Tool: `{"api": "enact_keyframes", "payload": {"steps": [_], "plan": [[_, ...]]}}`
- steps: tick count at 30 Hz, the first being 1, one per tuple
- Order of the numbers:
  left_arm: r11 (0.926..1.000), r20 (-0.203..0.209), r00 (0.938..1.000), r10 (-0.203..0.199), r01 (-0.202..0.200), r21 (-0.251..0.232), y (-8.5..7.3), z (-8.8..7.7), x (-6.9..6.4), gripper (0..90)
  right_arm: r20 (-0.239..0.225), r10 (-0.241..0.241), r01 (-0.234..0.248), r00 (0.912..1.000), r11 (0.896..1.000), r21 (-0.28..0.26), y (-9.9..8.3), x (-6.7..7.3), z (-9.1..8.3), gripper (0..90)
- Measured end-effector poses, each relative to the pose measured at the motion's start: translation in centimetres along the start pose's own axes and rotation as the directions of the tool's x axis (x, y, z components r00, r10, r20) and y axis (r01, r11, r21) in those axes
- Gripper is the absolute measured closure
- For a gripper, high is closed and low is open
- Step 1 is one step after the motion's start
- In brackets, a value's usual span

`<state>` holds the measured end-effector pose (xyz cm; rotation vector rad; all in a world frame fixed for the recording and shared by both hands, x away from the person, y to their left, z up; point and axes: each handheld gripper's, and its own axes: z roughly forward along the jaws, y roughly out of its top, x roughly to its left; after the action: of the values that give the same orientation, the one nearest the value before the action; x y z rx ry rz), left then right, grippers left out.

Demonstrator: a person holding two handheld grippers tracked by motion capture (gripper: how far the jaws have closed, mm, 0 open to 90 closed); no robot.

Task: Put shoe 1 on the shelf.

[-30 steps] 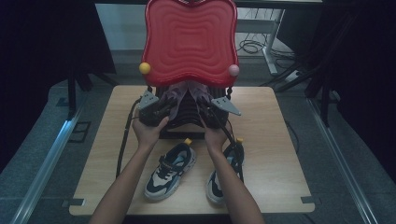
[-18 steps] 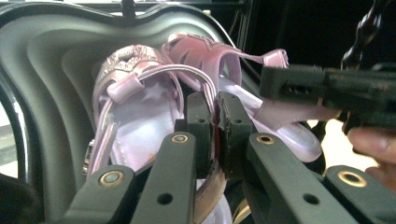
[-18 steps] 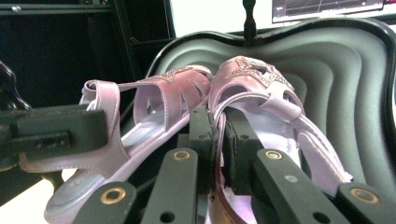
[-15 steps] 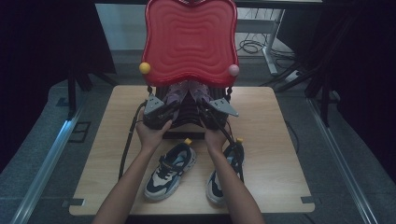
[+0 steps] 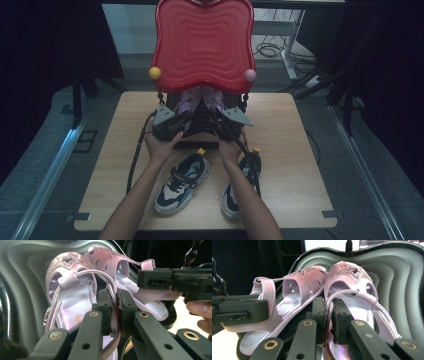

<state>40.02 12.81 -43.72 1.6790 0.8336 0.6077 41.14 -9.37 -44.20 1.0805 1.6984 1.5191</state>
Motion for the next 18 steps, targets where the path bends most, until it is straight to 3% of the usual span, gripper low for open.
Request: {"api": "enact_keyframes", "payload": {"steps": [12,18], "plan": [[0.9983,-0.026,0.9980,0.057,-0.057,0.011,-0.32,-0.28,0.04,83.2,0.028,-0.094,0.093,0.9952,0.996,0.012,-0.05,-0.03,-0.14,84.2],[0.9985,-0.020,0.9985,0.051,-0.050,0.021,-0.55,-0.31,0.21,83.1,0.034,-0.100,0.100,0.9943,0.995,0.026,-0.46,-0.35,-0.19,84.3]]}}
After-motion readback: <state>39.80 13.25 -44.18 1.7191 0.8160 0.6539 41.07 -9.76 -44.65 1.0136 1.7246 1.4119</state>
